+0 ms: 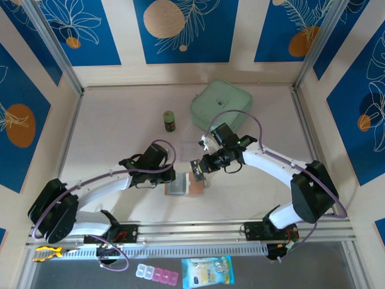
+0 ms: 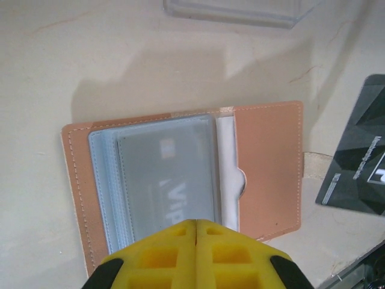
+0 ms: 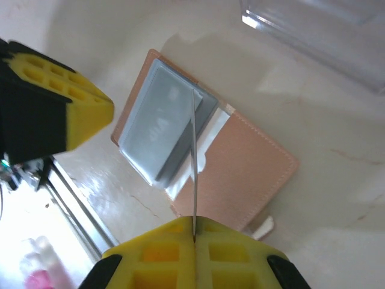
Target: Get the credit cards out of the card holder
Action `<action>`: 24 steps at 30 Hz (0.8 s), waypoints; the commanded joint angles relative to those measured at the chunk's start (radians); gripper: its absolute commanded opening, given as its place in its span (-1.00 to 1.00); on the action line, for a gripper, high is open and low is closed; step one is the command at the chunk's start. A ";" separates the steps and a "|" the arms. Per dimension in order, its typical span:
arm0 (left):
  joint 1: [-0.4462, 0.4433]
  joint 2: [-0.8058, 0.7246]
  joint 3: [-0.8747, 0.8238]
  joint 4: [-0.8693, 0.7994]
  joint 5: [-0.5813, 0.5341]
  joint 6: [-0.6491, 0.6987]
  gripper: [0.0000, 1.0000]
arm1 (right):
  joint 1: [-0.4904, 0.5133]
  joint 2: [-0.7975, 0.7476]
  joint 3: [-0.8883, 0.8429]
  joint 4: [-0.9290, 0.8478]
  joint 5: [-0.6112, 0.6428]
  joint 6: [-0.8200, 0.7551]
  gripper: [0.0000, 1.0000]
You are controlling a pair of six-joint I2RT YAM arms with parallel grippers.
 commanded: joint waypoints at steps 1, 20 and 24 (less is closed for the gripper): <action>-0.001 -0.039 -0.006 -0.028 -0.031 -0.012 -1.00 | -0.013 -0.011 0.075 -0.150 0.047 -0.231 -1.00; 0.152 -0.184 0.010 -0.204 0.010 0.094 -0.96 | -0.011 0.219 0.442 -0.358 0.142 -0.760 -1.00; 0.179 -0.234 -0.012 -0.221 0.008 0.097 -0.94 | -0.012 0.234 0.460 -0.345 0.154 -0.827 -1.00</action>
